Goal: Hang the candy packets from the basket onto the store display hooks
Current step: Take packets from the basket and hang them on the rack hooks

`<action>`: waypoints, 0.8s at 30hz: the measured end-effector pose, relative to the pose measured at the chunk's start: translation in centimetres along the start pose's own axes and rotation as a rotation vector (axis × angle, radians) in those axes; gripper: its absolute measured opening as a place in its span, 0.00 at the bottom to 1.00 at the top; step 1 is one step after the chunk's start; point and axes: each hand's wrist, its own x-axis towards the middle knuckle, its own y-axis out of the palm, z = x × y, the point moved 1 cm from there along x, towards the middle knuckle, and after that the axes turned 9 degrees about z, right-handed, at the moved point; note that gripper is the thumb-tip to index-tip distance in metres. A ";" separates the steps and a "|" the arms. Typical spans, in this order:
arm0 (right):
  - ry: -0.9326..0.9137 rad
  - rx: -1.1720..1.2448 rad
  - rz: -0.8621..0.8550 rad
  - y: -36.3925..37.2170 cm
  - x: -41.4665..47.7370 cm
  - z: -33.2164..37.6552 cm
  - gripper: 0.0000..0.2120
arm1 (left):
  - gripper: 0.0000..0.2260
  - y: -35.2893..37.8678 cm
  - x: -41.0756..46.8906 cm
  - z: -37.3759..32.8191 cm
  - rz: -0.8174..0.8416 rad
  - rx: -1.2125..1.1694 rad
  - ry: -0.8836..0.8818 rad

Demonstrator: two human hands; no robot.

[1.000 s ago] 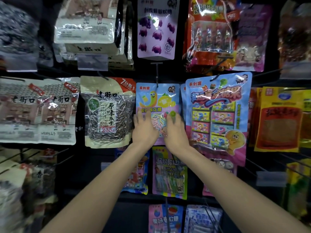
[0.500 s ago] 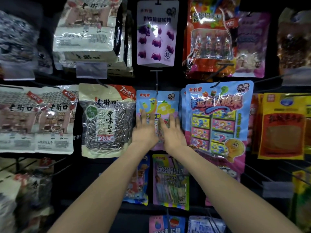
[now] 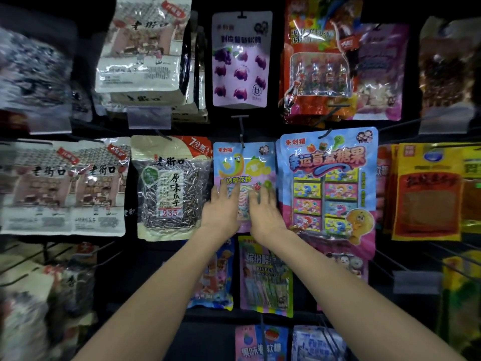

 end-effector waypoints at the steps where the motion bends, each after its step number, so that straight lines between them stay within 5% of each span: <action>1: 0.000 0.017 0.009 -0.2 -0.6 0.3 0.46 | 0.44 -0.1 -0.7 0.0 0.006 0.008 -0.001; 15: -0.281 0.206 -0.076 -4.9 -17.1 -1.0 0.36 | 0.33 -2.4 -15.6 -1.9 -0.122 0.011 0.106; 24: -0.126 0.184 0.101 -0.8 -33.3 -10.0 0.38 | 0.34 3.3 -29.6 -9.3 -0.074 -0.053 0.225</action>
